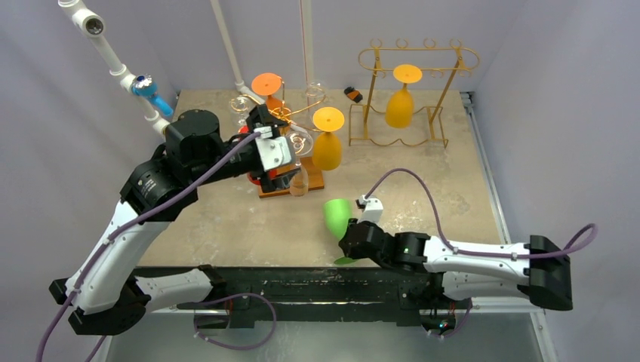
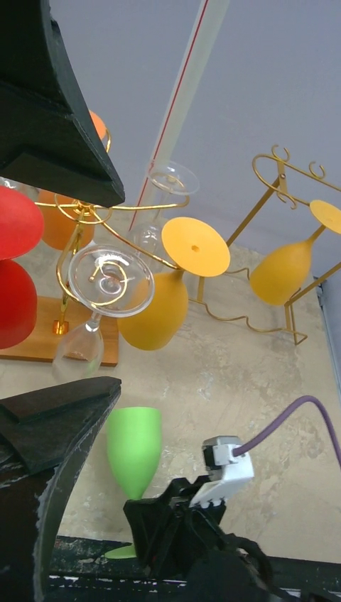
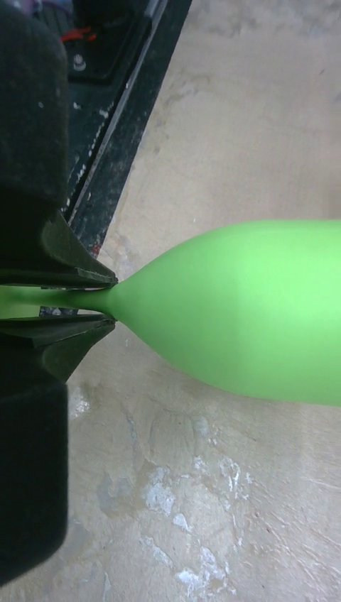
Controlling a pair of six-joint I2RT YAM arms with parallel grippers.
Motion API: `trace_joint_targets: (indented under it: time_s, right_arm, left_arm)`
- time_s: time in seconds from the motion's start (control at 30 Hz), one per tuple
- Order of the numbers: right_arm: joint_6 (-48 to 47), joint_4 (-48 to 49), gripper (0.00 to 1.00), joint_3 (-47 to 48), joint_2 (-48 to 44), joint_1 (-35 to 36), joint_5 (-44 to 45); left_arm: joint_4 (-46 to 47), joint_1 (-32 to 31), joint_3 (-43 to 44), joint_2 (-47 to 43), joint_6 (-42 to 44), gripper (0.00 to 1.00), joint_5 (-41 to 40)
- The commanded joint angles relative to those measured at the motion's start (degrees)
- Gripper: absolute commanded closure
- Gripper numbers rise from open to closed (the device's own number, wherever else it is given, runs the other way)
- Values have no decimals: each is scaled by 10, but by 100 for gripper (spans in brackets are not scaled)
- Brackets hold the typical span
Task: Place the wine glass upside down on the wine glass rack
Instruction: Pick up the wine glass at the center of the board, then turn the wine glass upside down at the wine rack.
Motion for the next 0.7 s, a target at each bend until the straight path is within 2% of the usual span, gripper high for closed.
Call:
trace_joint_targets:
  time_s: [0.0,0.2,0.33,0.43,0.53,0.67]
  right_arm:
    - [-2,-14,87,-5,-91,1,32]
    - [-59,-44,100,30,-233,0,6]
    - [-119,-49,100,81,-309,0,-51]
    - [-182,-61,100,134,-318,0,-116]
    - [-256,-68,97,192,-287,0,-183]
    - [-387,-111,94,275,-203,0,-219]
  left_arm:
    - [-3,-1,-20,-16,38,1,32]
    - [-28,-1,-67,-51,184,0,83]
    - [-16,-1,-116,-101,352,0,113]
    - [43,-1,-163,-137,444,0,115]
    - [74,0,-135,-128,424,0,126]
    - [33,-1,27,-37,221,0,143]
